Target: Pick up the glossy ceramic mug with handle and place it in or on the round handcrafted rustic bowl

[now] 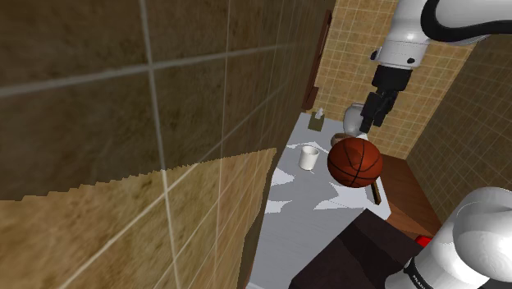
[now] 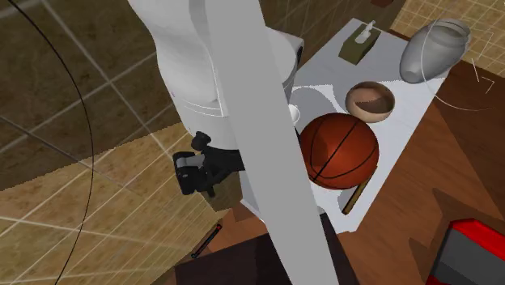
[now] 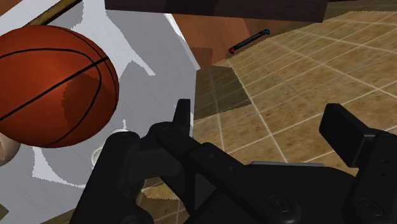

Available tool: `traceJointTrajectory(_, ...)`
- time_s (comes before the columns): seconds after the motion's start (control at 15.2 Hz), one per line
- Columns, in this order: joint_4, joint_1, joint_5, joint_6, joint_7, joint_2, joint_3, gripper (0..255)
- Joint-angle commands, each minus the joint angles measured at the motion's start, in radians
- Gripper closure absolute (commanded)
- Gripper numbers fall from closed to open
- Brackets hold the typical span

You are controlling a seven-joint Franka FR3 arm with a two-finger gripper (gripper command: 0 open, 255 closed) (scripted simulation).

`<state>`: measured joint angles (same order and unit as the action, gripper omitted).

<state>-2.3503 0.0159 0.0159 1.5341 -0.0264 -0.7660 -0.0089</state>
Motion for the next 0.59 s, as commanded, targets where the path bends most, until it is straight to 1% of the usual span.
traceJointTrajectory(0.0, 0.0, 0.0, 0.0, 0.0, 0.0, 0.0, 0.0, 0)
traceJointTrajectory(0.26, -0.044, -0.017, -0.026, 0.136, -0.021, 0.082, -0.026, 0)
traceJointTrajectory(0.53, -0.066, -0.034, -0.047, 0.27, -0.04, 0.183, -0.052, 0)
